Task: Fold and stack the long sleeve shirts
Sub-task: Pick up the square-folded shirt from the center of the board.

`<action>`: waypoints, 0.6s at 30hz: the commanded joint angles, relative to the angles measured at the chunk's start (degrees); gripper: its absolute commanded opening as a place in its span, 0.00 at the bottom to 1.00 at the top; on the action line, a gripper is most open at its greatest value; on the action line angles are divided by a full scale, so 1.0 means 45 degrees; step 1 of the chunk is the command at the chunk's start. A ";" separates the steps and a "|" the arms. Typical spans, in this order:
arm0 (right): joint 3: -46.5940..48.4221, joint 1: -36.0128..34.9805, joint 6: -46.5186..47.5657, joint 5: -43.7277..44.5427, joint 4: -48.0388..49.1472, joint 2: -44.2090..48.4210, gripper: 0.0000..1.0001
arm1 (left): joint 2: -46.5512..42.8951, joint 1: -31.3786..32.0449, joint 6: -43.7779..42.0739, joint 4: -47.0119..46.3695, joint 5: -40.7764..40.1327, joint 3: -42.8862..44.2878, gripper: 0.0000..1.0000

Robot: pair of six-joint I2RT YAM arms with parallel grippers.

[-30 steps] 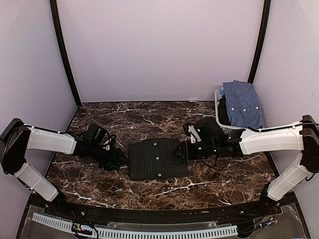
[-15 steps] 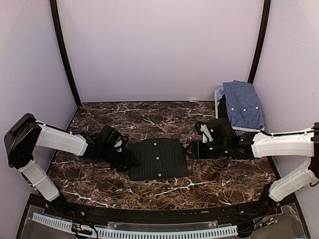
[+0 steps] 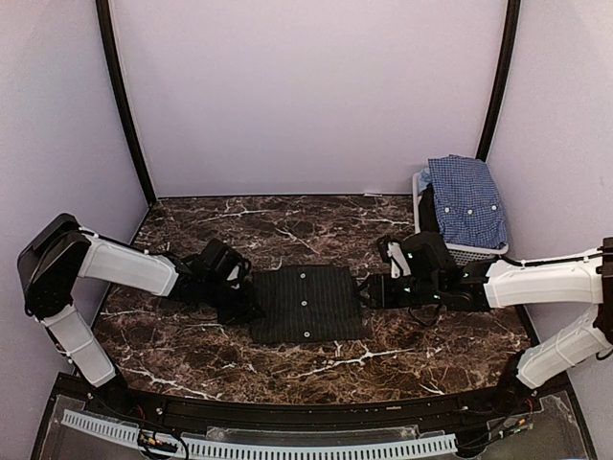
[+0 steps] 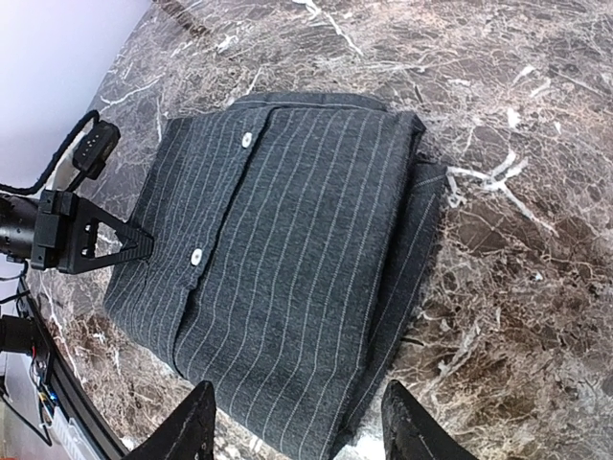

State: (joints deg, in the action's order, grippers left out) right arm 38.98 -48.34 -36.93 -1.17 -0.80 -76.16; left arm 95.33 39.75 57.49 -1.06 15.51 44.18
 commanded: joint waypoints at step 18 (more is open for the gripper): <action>0.4332 -0.0533 0.0269 -0.0307 0.0504 -0.5741 0.36 | -0.3583 -0.1834 -0.4410 0.5754 -0.0245 0.2199 0.00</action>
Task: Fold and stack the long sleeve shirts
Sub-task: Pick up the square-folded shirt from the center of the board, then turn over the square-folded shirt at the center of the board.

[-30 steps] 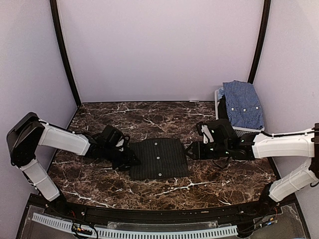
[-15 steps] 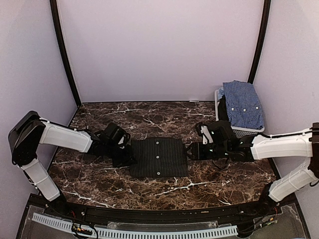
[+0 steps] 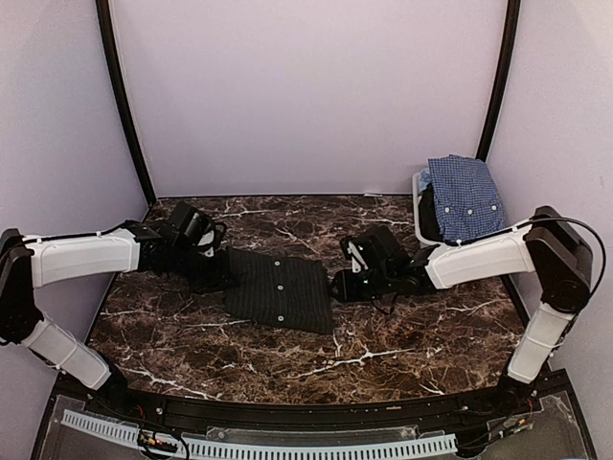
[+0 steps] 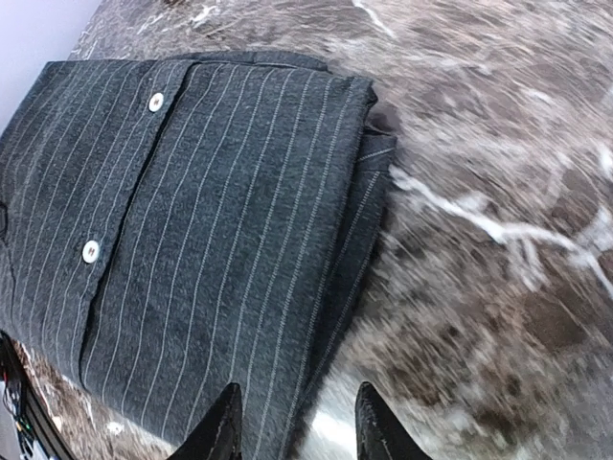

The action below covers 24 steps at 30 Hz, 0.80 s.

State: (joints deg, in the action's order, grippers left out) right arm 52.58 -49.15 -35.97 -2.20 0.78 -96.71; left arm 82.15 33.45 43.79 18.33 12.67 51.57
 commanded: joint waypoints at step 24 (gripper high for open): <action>0.6814 -0.1885 -0.0047 0.1006 -0.2230 -0.6364 0.14 | -0.0636 -0.1108 -0.4143 0.4029 0.2044 0.3913 0.00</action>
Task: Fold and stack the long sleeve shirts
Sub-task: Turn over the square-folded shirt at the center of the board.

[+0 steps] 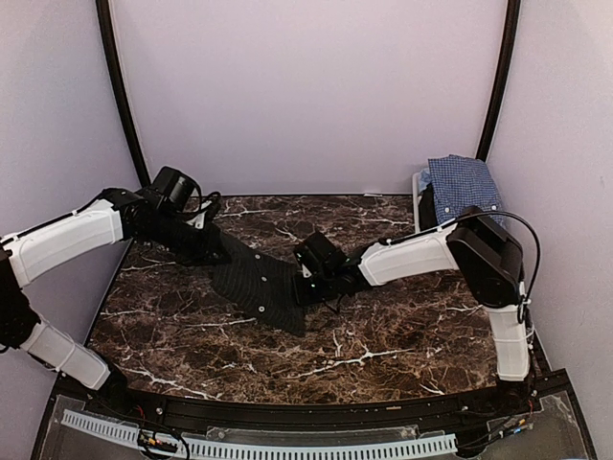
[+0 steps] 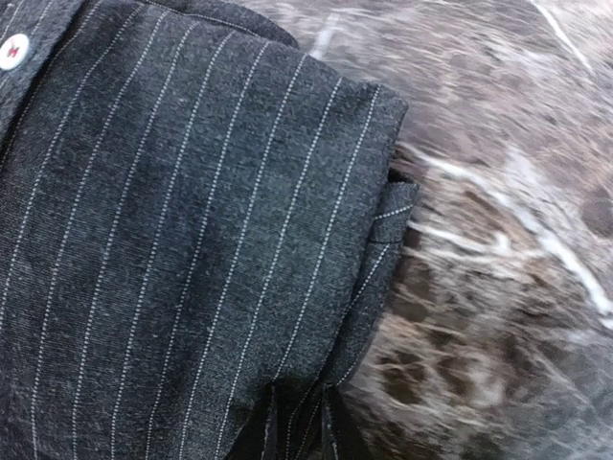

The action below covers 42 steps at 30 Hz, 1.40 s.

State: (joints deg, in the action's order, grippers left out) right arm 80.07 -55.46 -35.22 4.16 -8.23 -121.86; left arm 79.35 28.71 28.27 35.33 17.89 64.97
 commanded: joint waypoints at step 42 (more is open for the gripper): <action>-0.1495 0.0391 -0.3868 -0.3468 0.6355 -0.1203 0.17 | 0.0607 0.0285 0.0129 -0.1966 0.1312 0.1334 0.00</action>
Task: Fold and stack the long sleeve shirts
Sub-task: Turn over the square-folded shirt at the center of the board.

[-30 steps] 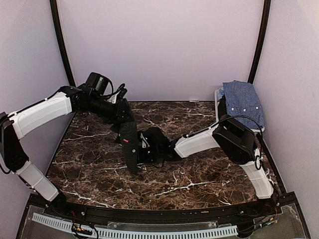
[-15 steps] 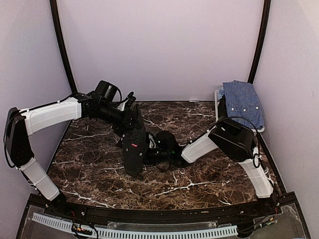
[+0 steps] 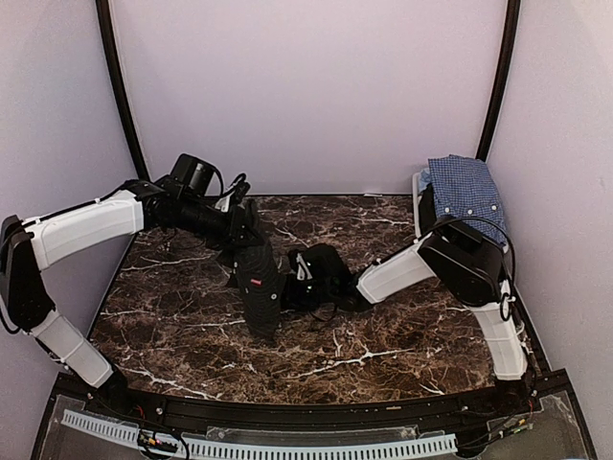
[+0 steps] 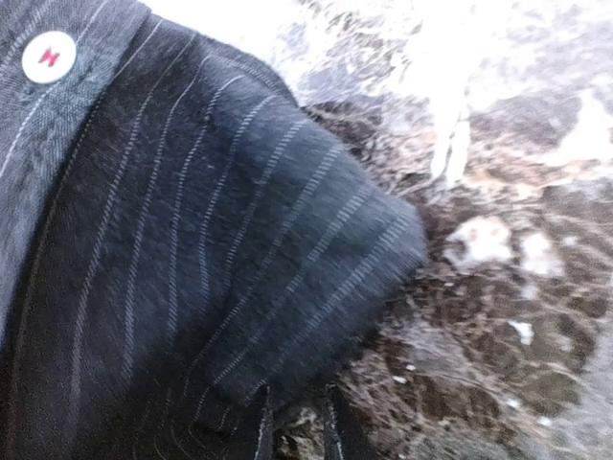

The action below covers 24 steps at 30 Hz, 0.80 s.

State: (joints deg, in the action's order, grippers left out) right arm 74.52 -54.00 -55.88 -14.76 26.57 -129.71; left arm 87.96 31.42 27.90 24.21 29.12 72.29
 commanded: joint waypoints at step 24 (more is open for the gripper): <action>-0.0440 0.0147 0.1140 0.0746 -0.2676 0.2632 0.16 | -0.2362 -0.0741 -0.0756 0.1891 -0.1595 -0.0806 0.00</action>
State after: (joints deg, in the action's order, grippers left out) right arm 70.41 -52.66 -49.93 -10.68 13.85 -117.14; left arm 79.81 28.45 26.06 30.89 22.55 69.10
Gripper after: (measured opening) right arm 0.157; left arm 0.032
